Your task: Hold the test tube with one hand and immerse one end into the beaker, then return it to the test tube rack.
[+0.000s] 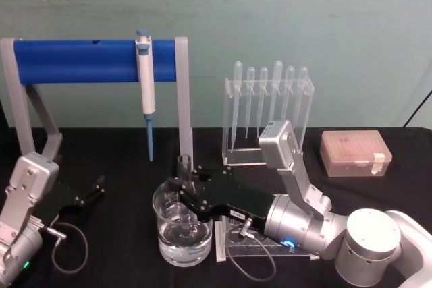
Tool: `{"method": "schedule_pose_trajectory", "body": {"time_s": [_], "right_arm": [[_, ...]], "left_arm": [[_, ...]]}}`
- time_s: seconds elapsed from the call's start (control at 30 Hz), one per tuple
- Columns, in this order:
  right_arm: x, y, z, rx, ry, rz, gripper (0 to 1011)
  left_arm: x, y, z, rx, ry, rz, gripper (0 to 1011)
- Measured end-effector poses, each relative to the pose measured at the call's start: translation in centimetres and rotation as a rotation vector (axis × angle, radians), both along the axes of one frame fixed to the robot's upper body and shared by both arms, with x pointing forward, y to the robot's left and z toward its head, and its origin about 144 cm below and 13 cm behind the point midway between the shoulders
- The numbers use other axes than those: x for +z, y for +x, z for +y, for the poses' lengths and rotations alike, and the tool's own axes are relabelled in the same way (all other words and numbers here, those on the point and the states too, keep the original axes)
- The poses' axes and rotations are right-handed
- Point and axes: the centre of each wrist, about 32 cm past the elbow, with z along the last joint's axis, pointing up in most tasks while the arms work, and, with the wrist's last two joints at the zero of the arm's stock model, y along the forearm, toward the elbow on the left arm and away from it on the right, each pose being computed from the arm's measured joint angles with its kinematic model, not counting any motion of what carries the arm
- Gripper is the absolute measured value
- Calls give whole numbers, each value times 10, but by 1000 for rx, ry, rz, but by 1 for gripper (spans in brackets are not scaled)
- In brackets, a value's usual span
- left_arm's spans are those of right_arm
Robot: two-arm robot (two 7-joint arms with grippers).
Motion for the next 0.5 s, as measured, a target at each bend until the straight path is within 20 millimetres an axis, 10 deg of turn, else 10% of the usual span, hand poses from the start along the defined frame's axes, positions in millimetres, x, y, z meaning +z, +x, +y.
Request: {"method": "schedule_pose_trajectory", "body": {"time_s": [0.5], "right_arm": [[1,0,0,0,-2,-1,225]], "left_arm": [[0,0,0,0,0,0,1000]]}}
